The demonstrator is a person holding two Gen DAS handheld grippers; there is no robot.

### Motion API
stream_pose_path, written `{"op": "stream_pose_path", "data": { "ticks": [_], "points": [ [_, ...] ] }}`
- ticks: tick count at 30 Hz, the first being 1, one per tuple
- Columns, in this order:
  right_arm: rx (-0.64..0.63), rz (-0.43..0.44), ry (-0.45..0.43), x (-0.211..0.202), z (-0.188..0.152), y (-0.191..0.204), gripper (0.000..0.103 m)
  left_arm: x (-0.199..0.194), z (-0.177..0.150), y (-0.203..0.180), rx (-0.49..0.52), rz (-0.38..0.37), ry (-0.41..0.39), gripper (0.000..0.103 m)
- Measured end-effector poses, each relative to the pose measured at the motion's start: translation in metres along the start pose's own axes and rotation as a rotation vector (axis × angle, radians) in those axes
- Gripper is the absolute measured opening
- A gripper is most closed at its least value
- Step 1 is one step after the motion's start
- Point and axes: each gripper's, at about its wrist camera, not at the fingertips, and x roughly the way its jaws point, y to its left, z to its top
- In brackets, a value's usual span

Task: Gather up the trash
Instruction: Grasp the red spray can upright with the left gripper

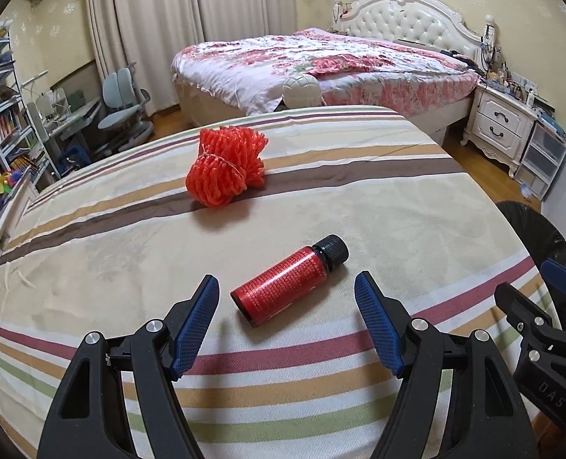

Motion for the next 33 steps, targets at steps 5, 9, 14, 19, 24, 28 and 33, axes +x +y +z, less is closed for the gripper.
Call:
{"op": "stream_pose_path", "data": {
  "ticks": [5, 9, 14, 19, 24, 28, 33],
  "points": [
    [0.005, 0.01, 0.014, 0.004, 0.0, 0.001, 0.07, 0.009, 0.004, 0.004, -0.001, -0.033, 0.03, 0.071],
    [0.015, 0.019, 0.02, 0.006, 0.0, 0.0, 0.07, 0.011, 0.005, 0.004, 0.019, -0.058, 0.039, 0.07],
    [0.019, 0.028, 0.024, 0.007, 0.0, -0.001, 0.071, 0.017, 0.004, 0.002, 0.042, -0.092, 0.059, 0.043],
    [0.007, 0.03, 0.024, 0.007, 0.001, 0.002, 0.071, 0.013, 0.002, 0.001, 0.061, -0.102, 0.047, 0.025],
    [-0.011, 0.032, 0.011, 0.005, 0.006, 0.011, 0.071, 0.007, 0.0, 0.01, 0.04, -0.103, 0.031, 0.025],
    [-0.034, 0.064, 0.008, 0.007, 0.013, 0.029, 0.071, 0.001, -0.003, 0.029, 0.012, -0.08, 0.018, 0.025],
    [-0.087, 0.121, 0.008, 0.013, 0.025, 0.066, 0.071, 0.0, -0.006, 0.069, -0.044, -0.021, 0.009, 0.025]
  ]
}}
